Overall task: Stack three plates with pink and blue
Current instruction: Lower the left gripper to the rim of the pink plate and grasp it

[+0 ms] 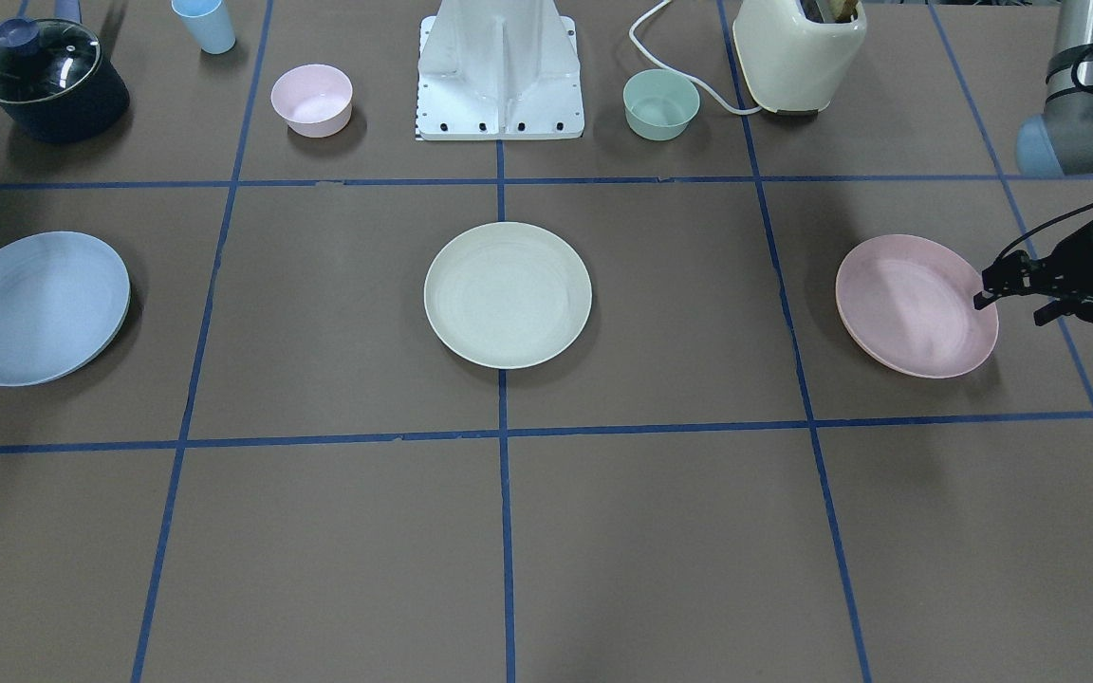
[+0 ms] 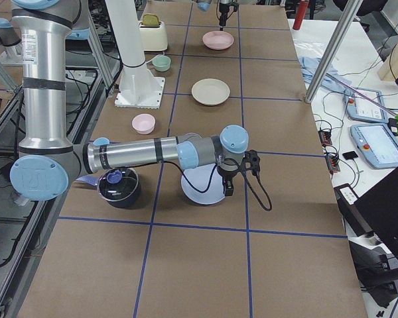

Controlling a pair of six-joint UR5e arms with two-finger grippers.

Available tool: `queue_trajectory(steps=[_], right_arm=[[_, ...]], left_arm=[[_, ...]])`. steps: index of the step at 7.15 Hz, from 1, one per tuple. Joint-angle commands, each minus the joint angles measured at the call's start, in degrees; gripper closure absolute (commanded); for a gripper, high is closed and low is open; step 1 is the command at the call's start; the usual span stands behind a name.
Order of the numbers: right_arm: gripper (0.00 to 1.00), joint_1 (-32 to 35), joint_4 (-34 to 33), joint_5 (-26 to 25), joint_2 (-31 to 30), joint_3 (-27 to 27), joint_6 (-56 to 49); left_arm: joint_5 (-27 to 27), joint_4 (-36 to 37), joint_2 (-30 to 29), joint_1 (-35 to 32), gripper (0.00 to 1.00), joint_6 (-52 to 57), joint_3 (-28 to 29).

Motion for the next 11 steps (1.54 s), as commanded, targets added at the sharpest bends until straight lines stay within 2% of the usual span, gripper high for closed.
queue_trajectory(steps=[1,2,3,4,7,8,11], right_arm=[[0.00,0.1,0.0,0.6,0.1,0.1,0.0],[0.00,0.1,0.0,0.6,0.1,0.1,0.0],[0.00,0.0,0.0,0.6,0.0,0.1,0.0],[0.00,0.1,0.0,0.6,0.0,0.0,0.0],[0.00,0.0,0.0,0.7,0.0,0.1,0.0],[0.00,0.0,0.0,0.7,0.0,0.1,0.1],[0.00,-0.1,0.0,1.5,0.1,-0.5,0.0]], left_arm=[[-4.7,-0.3,-2.1,1.0,0.09,-2.0,4.2],[-5.1,-0.4,-2.4,1.1,0.11,-3.1,4.3],[-5.1,-0.4,-2.4,1.2,0.44,-3.1,4.3],[-5.1,-0.4,-2.4,1.2,0.99,-3.4,4.1],[-6.3,-0.1,-2.3,1.1,1.00,-6.4,3.4],[-11.2,0.3,-2.5,1.1,1.00,-6.7,2.4],[-12.6,0.0,-7.1,1.1,1.00,-23.3,-3.2]])
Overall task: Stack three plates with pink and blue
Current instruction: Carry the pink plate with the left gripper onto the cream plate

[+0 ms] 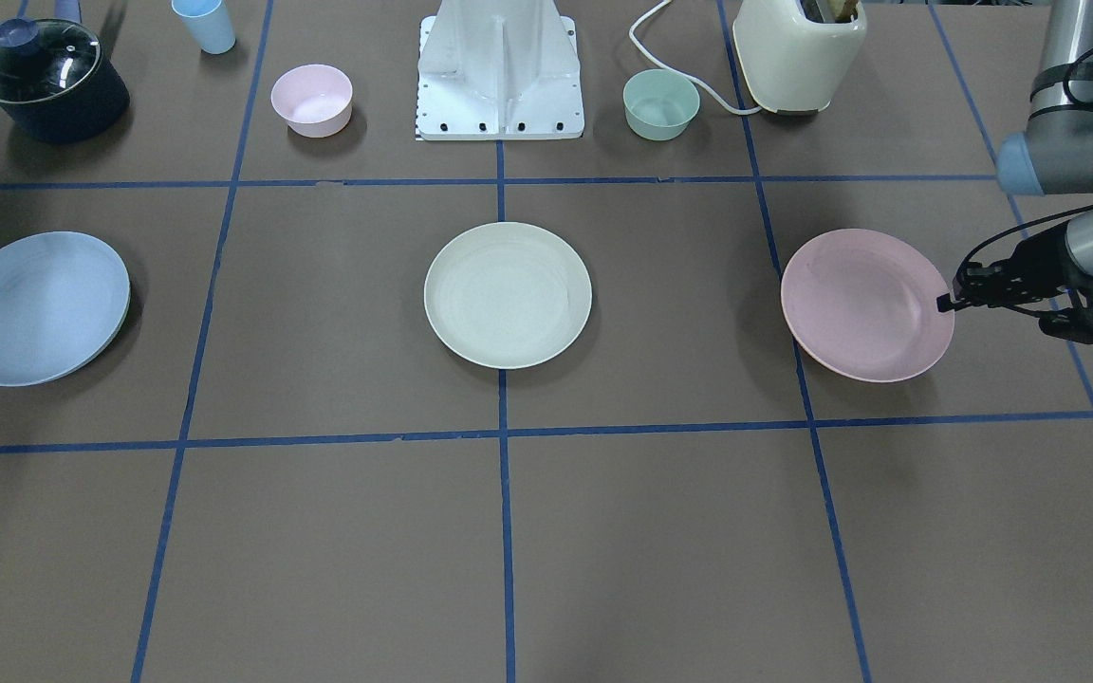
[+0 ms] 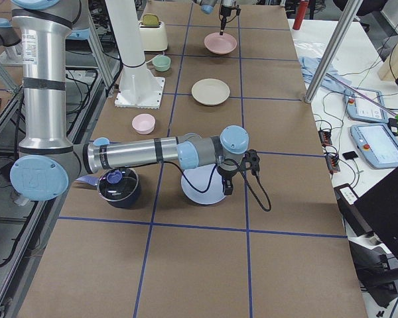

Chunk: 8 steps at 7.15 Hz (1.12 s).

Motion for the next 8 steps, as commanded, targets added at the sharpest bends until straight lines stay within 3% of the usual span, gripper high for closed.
queue_trajectory(steps=[1,3,6,8], right_arm=[[0.00,-0.1,0.0,0.7,0.2,-0.3,-0.1],[0.00,-1.0,0.1,0.7,0.7,-0.1,-0.1],[0.00,-2.0,0.0,0.6,1.1,-0.3,0.0],[0.00,-1.9,0.0,0.7,1.1,-0.2,0.1]], left_arm=[[-0.6,-0.1,-3.6,0.3,1.00,-8.2,-3.1],[0.2,0.0,-9.2,6.8,1.00,-21.5,-6.8],[11.1,0.1,-19.9,19.7,1.00,-37.1,-7.0],[19.2,0.5,-21.8,26.9,1.00,-40.6,-7.5]])
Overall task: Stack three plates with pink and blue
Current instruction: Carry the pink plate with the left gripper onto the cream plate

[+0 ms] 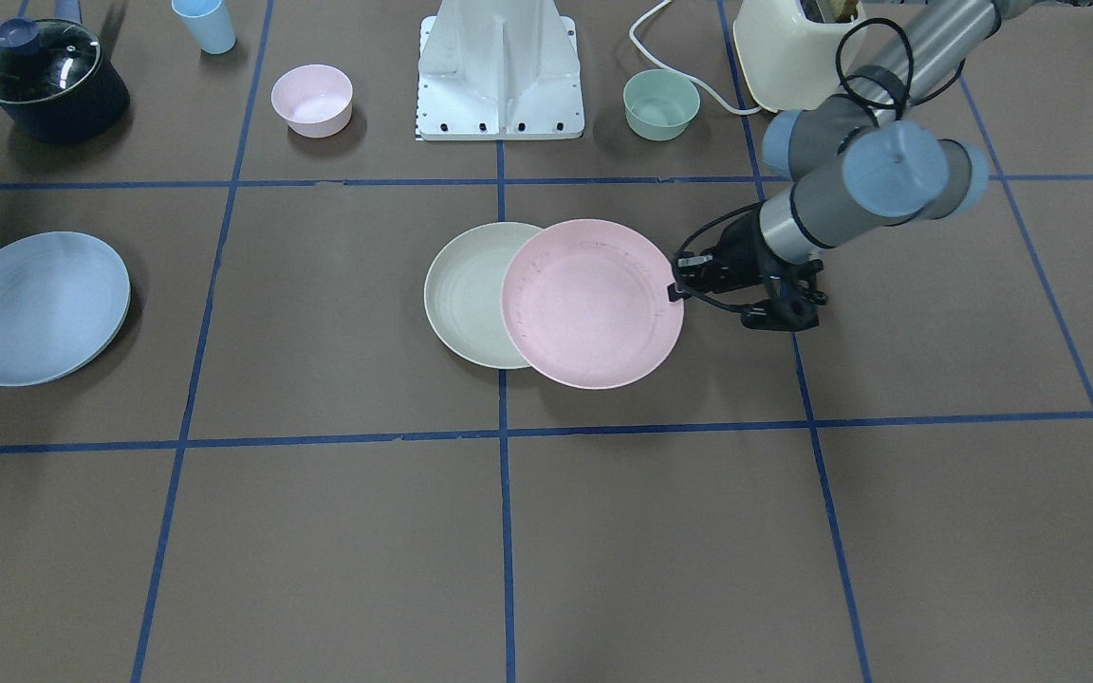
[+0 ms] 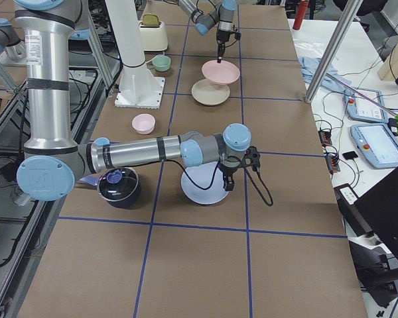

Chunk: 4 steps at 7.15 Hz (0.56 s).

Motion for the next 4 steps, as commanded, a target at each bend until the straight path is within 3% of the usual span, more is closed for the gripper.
queue_trajectory(steps=[1,4], right_arm=[[0.00,0.0,0.0,0.1,-0.1,0.1,0.1],[0.00,-0.1,0.0,0.1,-0.2,0.4,1.0]], left_arm=[[4.9,0.2,-2.2,5.1,1.00,-4.1,-0.5],[7.0,0.2,-2.5,7.9,1.00,-4.1,-1.7]])
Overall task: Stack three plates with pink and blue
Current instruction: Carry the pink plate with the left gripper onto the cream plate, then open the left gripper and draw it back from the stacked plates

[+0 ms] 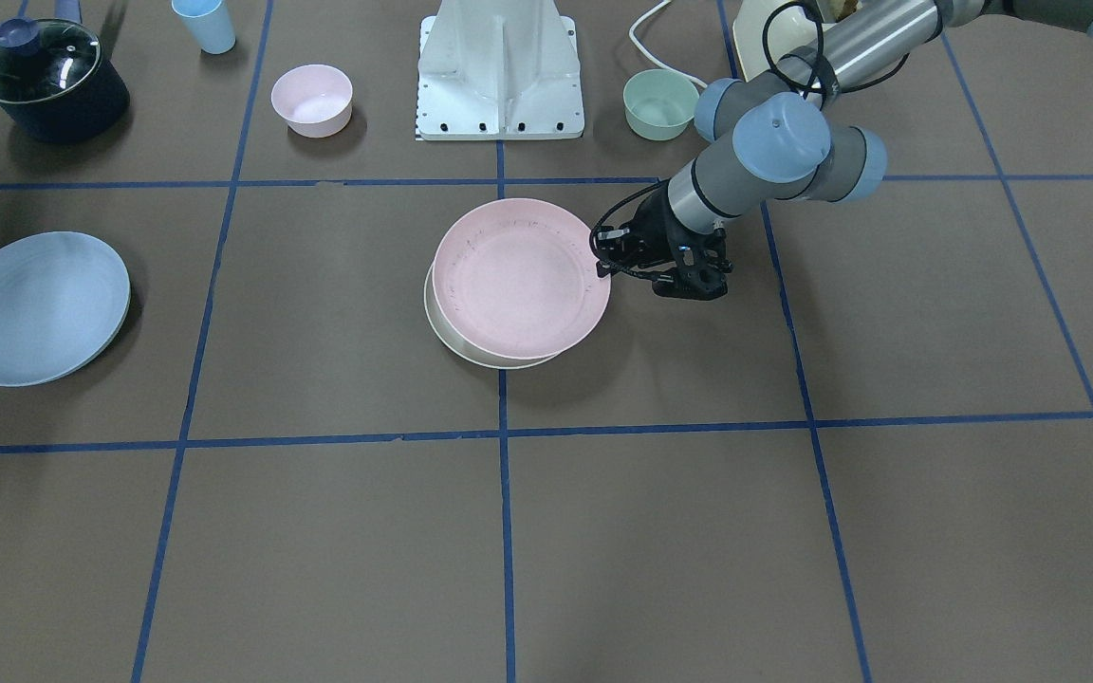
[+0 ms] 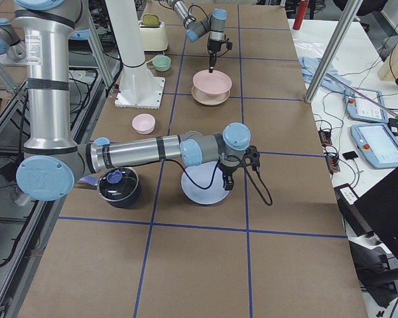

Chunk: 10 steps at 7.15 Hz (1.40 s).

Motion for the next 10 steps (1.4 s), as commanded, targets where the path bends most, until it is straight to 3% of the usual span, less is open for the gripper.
queue_trajectory(steps=[1,2,3,6,7,9,10], right_arm=[[0.00,-0.1,0.0,0.0,-0.1,-0.1,0.2],[0.00,-0.1,0.0,0.0,-0.1,-0.1,0.2],[0.00,-0.1,0.0,0.0,-0.1,-0.3,0.1],[0.00,-0.9,0.6,-0.1,0.2,-0.6,0.1],[0.00,-1.5,1.9,-0.1,0.2,-3.1,0.2],[0.00,-2.4,12.1,-0.2,0.4,-10.3,4.5],[0.00,-3.7,15.5,-0.3,0.3,-11.1,9.2]], left_arm=[[3.2,0.0,-0.1,2.0,1.00,0.1,-0.2],[3.3,0.1,0.0,2.0,0.86,0.0,-0.2],[4.4,1.0,0.0,1.9,0.01,-2.7,-1.0],[4.3,3.9,1.0,-2.3,0.00,-5.5,-8.7],[2.7,6.3,2.7,-3.7,0.00,-2.8,-11.8],[2.6,6.4,6.8,-6.8,0.00,4.8,-14.9],[2.6,6.4,7.2,-7.0,0.00,6.3,-15.4]])
